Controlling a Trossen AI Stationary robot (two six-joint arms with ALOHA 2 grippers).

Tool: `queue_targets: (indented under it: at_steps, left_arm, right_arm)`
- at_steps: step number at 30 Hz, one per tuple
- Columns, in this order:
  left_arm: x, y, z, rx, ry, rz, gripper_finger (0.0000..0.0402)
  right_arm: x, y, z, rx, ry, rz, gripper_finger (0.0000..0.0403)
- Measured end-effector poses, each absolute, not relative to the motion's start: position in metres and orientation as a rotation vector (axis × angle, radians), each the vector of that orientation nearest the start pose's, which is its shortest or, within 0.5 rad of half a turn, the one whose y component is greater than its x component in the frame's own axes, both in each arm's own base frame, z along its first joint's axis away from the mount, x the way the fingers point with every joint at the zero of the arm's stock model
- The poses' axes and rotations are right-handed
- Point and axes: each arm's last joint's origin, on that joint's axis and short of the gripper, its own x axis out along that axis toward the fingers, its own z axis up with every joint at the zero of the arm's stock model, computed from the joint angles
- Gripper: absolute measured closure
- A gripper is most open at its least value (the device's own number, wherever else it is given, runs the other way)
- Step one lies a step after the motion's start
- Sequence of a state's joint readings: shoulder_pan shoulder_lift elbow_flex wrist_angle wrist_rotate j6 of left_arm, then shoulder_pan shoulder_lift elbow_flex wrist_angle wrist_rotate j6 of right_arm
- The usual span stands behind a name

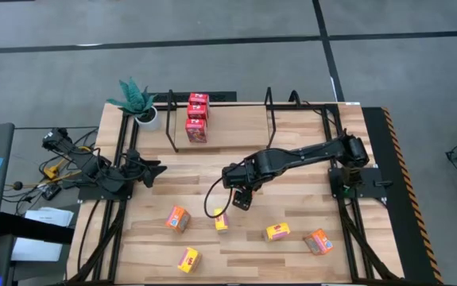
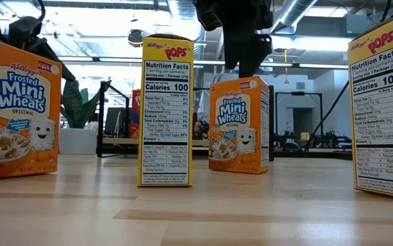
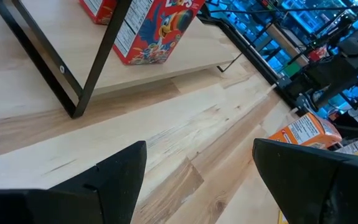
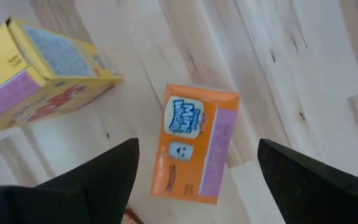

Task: Stack cereal on shelf
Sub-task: Put the top orange cereal box on the shelf

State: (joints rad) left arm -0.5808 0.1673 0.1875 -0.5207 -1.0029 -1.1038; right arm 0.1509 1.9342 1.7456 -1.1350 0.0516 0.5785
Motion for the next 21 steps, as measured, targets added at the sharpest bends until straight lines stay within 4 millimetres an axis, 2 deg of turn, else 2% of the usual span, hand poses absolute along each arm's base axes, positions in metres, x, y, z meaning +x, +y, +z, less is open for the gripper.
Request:
queue_targets:
  at_steps: [5, 12, 21]
  left_arm:
    - [0.077, -0.021, 0.172, -0.718, 0.088, 0.548, 0.0116]
    - [0.077, -0.021, 0.172, -0.714, 0.089, 0.549, 0.0116]
    - [0.077, -0.021, 0.171, -0.705, 0.096, 0.552, 0.0116]
  right_arm:
    - [0.384, 0.057, 0.253, 0.377, 1.310, -0.317, 0.0054]
    - [0.385, 0.053, 0.251, 0.388, 1.309, -0.330, 0.0065]
    - [0.385, 0.053, 0.251, 0.385, 1.309, -0.327, 0.0122]
